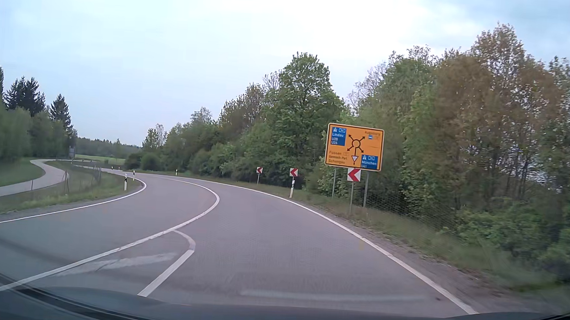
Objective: Follow the waypoints while adhering to traffic rules and regulations
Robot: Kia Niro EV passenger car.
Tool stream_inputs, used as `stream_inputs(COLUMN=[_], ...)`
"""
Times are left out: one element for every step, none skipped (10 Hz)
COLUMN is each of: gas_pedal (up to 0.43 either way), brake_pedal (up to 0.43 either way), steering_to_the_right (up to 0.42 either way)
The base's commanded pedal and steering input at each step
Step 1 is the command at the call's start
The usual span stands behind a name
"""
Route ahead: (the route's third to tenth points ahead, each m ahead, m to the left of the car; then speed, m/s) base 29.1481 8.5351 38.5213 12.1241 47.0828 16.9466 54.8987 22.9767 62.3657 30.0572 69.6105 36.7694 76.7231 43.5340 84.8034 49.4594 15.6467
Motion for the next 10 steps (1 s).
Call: stream_inputs(gas_pedal=[0.0, 0.0, 0.0, 0.0, 0.0, 0.0, 0.0, 0.0, 0.0, 0.0], brake_pedal=[0.0, 0.0, 0.0, 0.0, 0.0, 0.0, 0.0, 0.0, 0.0, 0.0], steering_to_the_right=[-0.053, -0.054, -0.055, -0.054, -0.055, -0.055, -0.054, -0.055, -0.056, -0.058])
